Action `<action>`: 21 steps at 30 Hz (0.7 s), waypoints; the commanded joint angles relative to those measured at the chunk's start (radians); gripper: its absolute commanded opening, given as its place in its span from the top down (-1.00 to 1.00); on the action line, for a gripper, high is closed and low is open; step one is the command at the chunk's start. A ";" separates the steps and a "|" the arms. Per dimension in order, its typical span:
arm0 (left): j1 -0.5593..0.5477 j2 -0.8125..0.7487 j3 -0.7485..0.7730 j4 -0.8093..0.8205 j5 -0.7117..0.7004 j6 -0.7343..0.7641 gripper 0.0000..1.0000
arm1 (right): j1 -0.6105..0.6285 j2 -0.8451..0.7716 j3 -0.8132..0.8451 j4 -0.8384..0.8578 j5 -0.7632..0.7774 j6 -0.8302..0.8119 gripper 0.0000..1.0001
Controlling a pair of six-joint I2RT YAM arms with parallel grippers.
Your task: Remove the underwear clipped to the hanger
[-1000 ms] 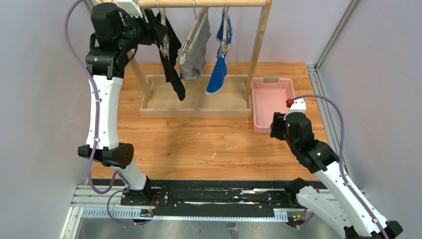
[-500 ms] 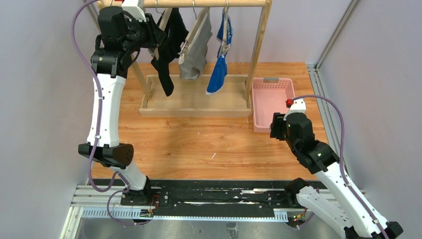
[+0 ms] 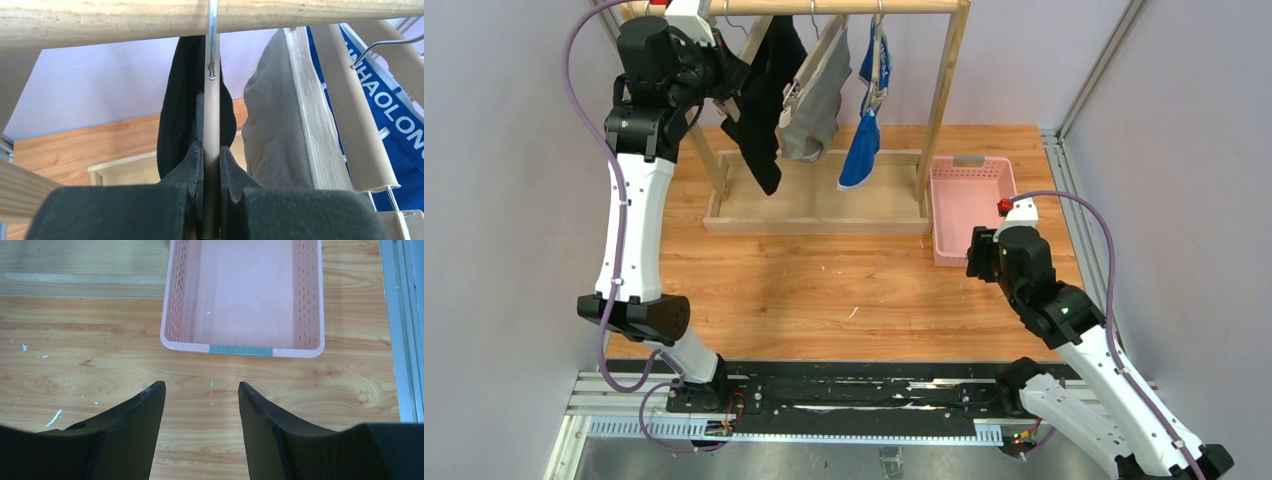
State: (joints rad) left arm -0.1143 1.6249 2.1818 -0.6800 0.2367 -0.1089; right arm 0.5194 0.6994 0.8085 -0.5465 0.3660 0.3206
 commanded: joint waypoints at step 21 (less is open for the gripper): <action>0.004 -0.163 -0.101 0.117 -0.017 0.037 0.99 | 0.019 0.031 -0.025 0.053 -0.014 -0.014 -0.15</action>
State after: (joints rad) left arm -0.1143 1.5223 2.1090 -0.6083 0.2070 -0.0925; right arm 0.5228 0.7197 0.7803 -0.5194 0.3580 0.3202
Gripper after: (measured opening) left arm 0.080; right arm 0.572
